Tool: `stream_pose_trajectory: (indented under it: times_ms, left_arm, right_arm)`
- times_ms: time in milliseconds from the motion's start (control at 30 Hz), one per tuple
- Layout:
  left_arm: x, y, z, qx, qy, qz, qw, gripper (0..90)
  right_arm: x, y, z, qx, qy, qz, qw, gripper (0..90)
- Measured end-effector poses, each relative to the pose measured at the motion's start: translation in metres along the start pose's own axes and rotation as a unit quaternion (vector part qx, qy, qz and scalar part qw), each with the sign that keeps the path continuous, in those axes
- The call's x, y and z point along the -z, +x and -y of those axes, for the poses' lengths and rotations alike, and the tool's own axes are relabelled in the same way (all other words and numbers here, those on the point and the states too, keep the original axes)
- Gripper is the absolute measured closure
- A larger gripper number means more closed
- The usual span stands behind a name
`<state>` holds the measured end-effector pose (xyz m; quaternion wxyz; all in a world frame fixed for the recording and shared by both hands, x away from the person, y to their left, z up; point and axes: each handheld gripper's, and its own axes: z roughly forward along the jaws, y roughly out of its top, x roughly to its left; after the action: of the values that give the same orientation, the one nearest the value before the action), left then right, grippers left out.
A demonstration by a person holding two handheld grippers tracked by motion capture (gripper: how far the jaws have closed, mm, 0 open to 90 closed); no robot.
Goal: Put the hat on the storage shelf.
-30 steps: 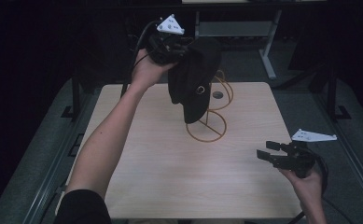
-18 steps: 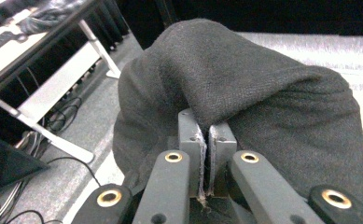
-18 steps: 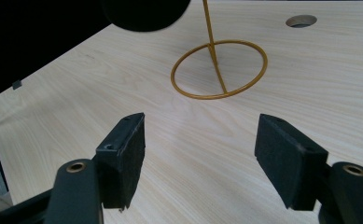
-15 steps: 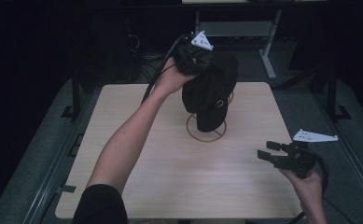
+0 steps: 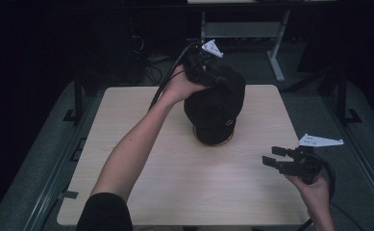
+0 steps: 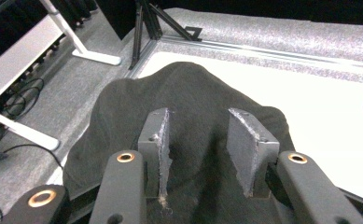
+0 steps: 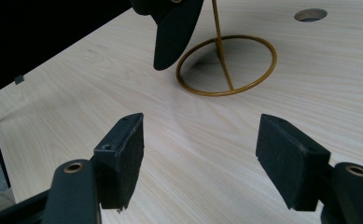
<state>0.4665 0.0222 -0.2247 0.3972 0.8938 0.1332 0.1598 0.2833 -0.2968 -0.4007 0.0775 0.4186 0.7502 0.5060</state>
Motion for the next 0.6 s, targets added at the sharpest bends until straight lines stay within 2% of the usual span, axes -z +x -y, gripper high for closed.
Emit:
stream_pose_trajectory:
  times_ms: [267, 600]
  left_arm:
    - [0.006, -0.001, 0.004, 0.007, -0.002, -0.001, 1.0, 55.4]
    - [0.018, -0.001, 0.015, 0.025, -0.018, 0.001, 0.9995, 54.4]
  right_arm:
    - [-0.002, 0.0, 0.001, 0.0, 0.006, 0.002, 1.0, 30.7]
    - [-0.003, -0.001, 0.002, 0.0, 0.007, 0.006, 1.0, 28.5]
